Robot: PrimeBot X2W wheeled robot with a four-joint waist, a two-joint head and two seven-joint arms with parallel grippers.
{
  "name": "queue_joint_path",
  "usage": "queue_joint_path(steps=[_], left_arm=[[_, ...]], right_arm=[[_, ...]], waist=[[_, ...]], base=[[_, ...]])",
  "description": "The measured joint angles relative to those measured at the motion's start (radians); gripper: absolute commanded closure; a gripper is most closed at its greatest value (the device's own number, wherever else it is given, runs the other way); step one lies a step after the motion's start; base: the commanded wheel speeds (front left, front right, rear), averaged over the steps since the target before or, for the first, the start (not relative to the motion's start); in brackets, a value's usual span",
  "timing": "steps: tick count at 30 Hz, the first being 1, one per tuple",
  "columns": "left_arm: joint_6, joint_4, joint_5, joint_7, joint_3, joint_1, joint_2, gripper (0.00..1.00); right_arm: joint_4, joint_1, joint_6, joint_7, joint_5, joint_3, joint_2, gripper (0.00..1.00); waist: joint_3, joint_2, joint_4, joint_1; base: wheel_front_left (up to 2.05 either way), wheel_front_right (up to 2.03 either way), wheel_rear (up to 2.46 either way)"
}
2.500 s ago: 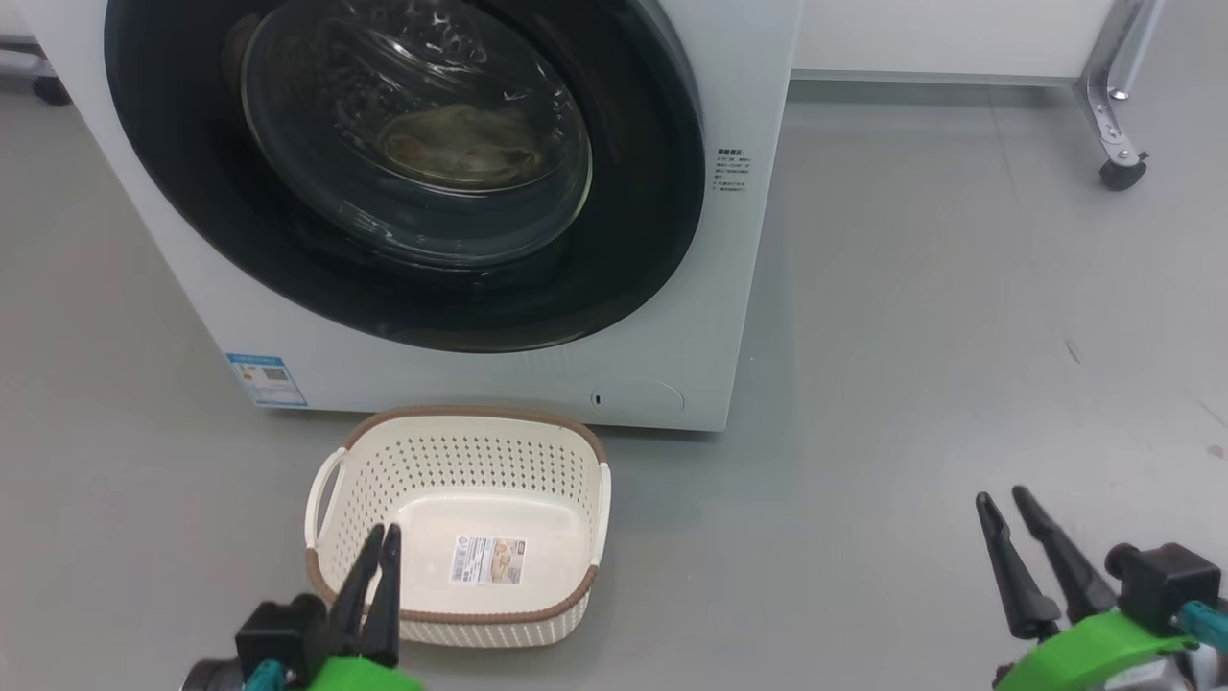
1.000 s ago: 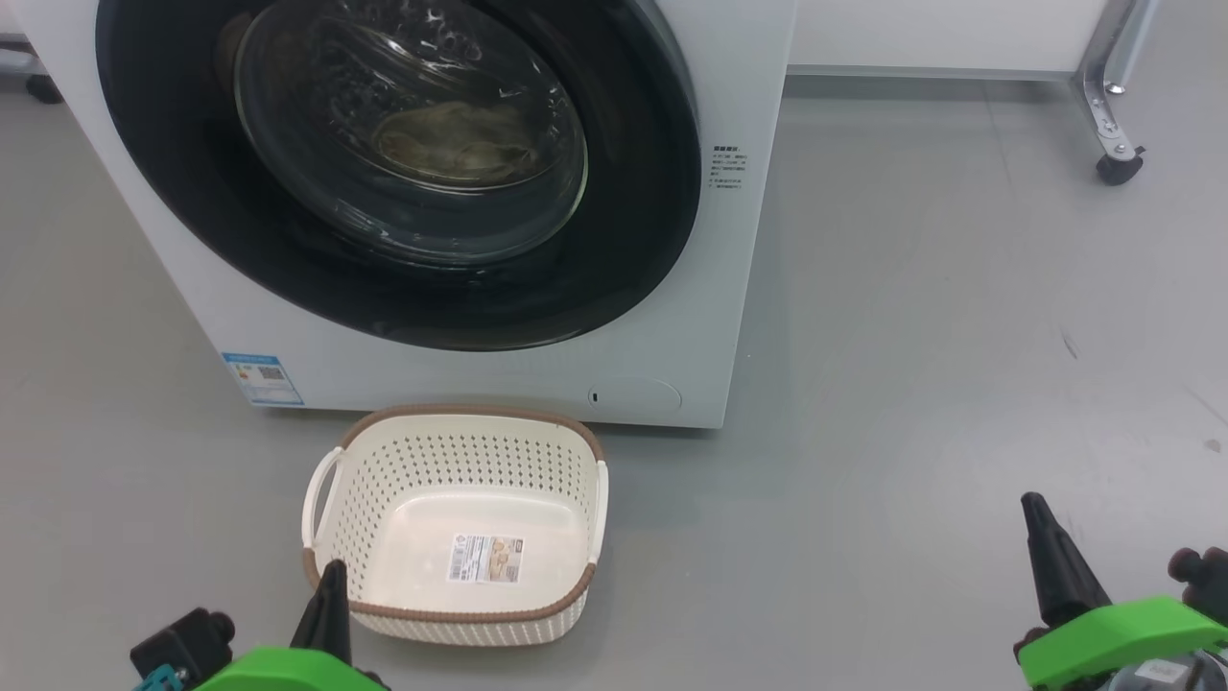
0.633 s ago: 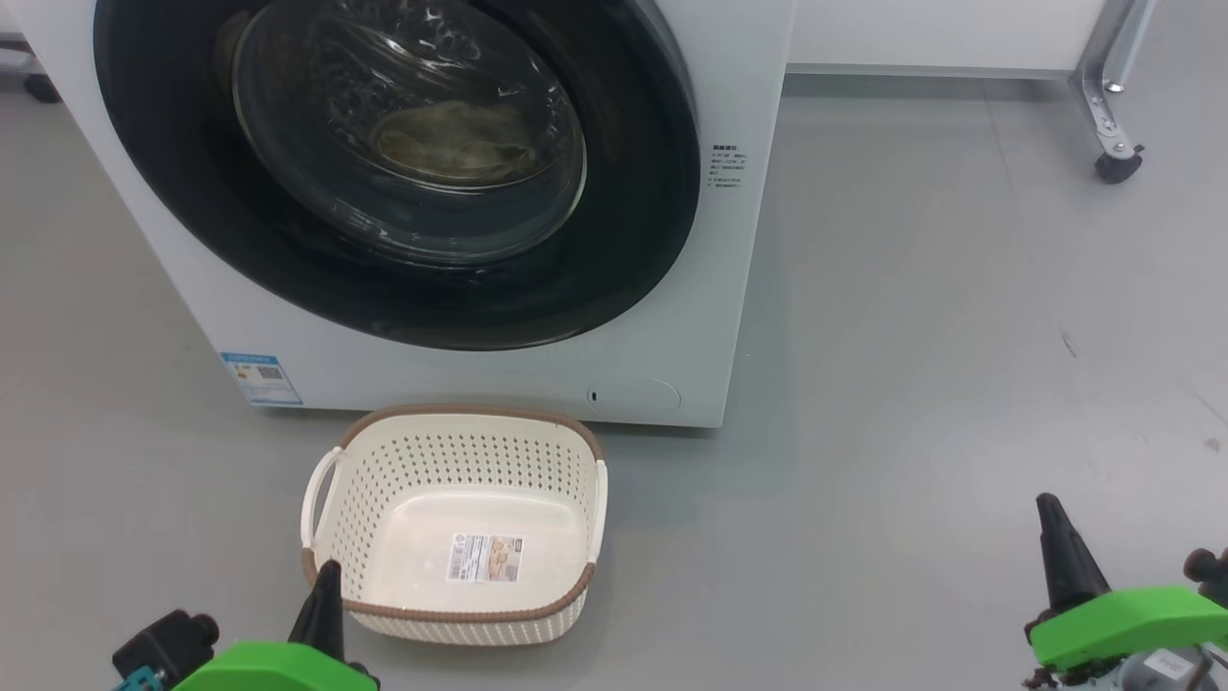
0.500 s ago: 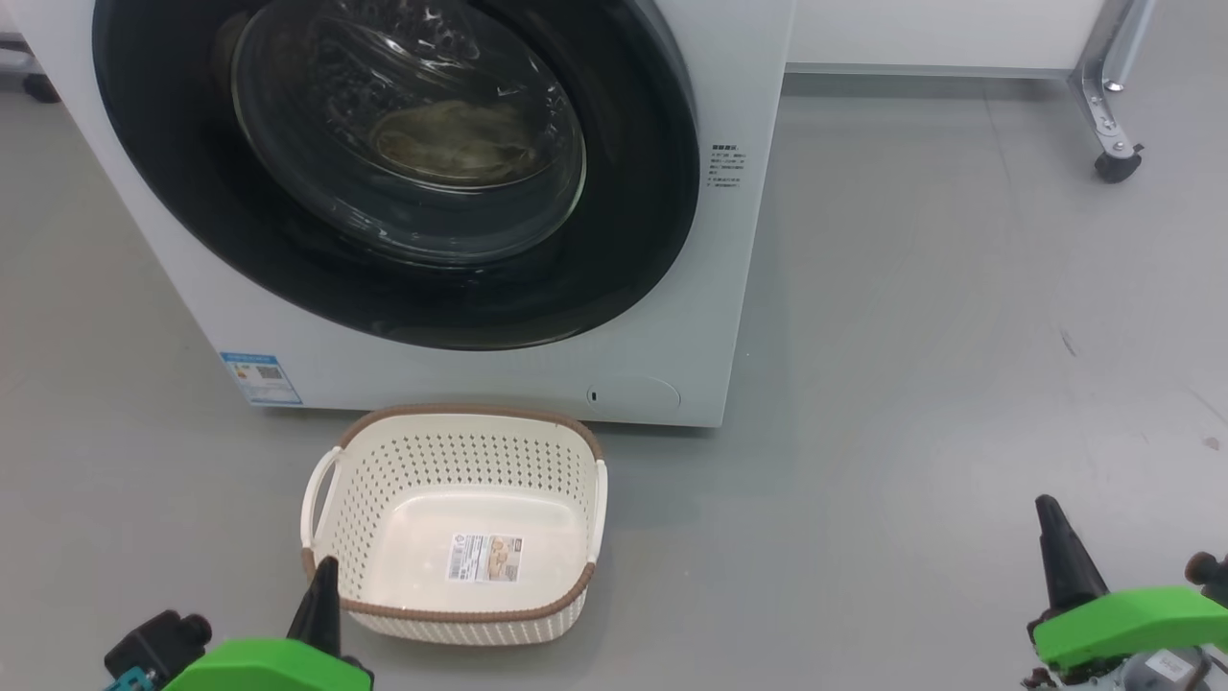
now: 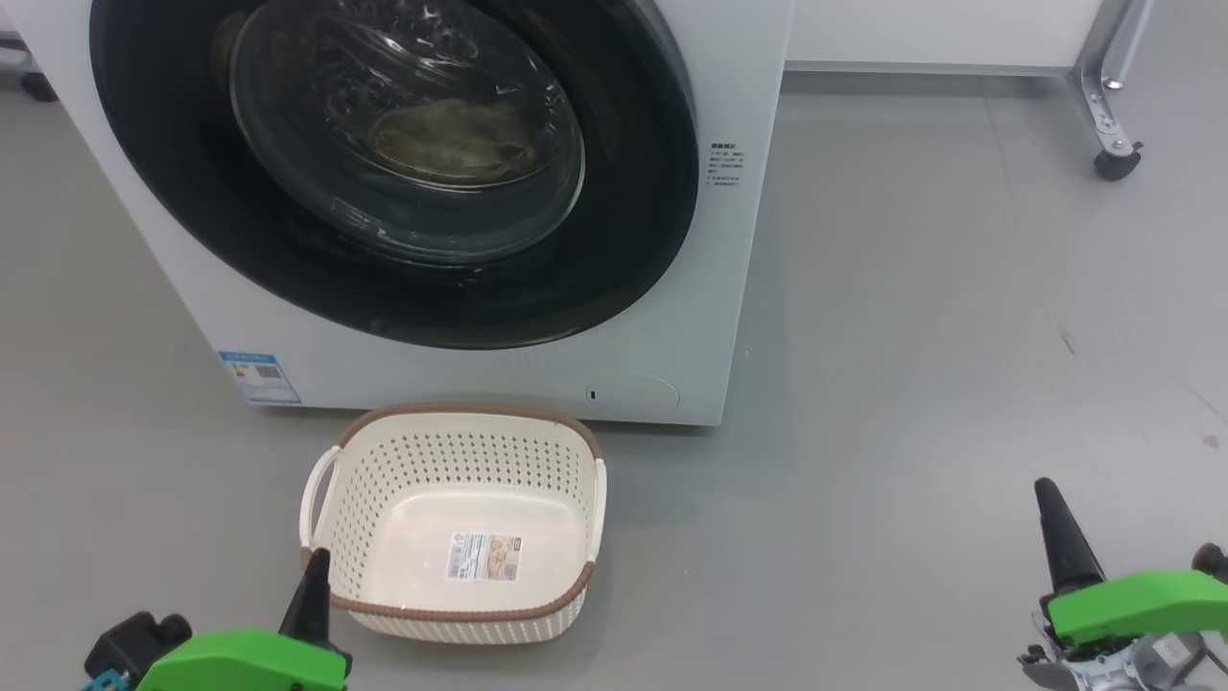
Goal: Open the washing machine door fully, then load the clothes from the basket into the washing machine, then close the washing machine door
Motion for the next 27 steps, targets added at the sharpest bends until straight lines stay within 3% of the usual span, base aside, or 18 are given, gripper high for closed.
queue_joint_path(steps=[27], left_arm=[[-0.053,0.000,-0.263,0.075,0.098,-0.001,-0.029,1.00]], right_arm=[[0.039,-0.043,0.000,0.049,0.320,-0.003,0.000,1.00]], waist=[[0.003,0.0000,-0.004,0.0000]], base=[[0.00,0.00,0.00]])
